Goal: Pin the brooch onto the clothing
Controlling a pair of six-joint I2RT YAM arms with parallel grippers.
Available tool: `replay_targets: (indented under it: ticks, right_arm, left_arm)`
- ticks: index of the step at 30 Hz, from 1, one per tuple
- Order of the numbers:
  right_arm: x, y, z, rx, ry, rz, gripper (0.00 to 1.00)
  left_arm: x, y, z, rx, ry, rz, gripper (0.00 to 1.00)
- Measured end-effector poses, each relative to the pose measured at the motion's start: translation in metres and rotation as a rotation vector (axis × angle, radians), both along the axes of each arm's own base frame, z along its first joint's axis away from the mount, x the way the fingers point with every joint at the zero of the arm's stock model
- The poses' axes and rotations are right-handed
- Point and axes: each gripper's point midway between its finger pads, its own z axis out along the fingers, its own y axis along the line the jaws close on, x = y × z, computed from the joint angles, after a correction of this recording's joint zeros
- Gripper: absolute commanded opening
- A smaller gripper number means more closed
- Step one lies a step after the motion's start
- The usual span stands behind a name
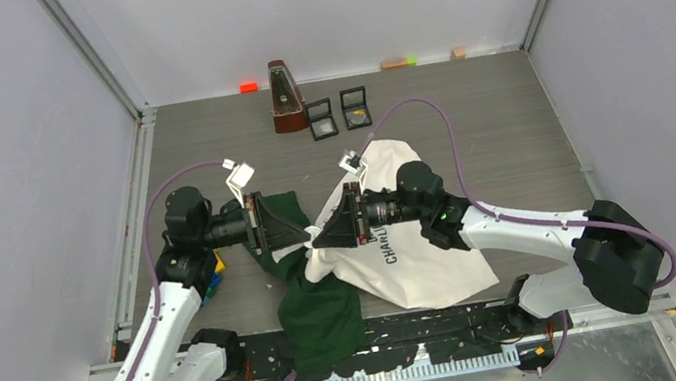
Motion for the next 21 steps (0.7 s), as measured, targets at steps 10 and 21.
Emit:
replay_targets:
  ticks: [10, 21]
  right_arm:
    - [-0.010, 0.000, 0.002, -0.004, 0.021, 0.076, 0.14]
    - [-0.016, 0.000, -0.002, -0.052, 0.069, 0.129, 0.09]
  left_arm:
    - [-0.009, -0.003, 0.001, -0.007, -0.004, -0.048, 0.00]
    - [-0.014, -0.006, 0.000, -0.007, 0.000, -0.074, 0.00]
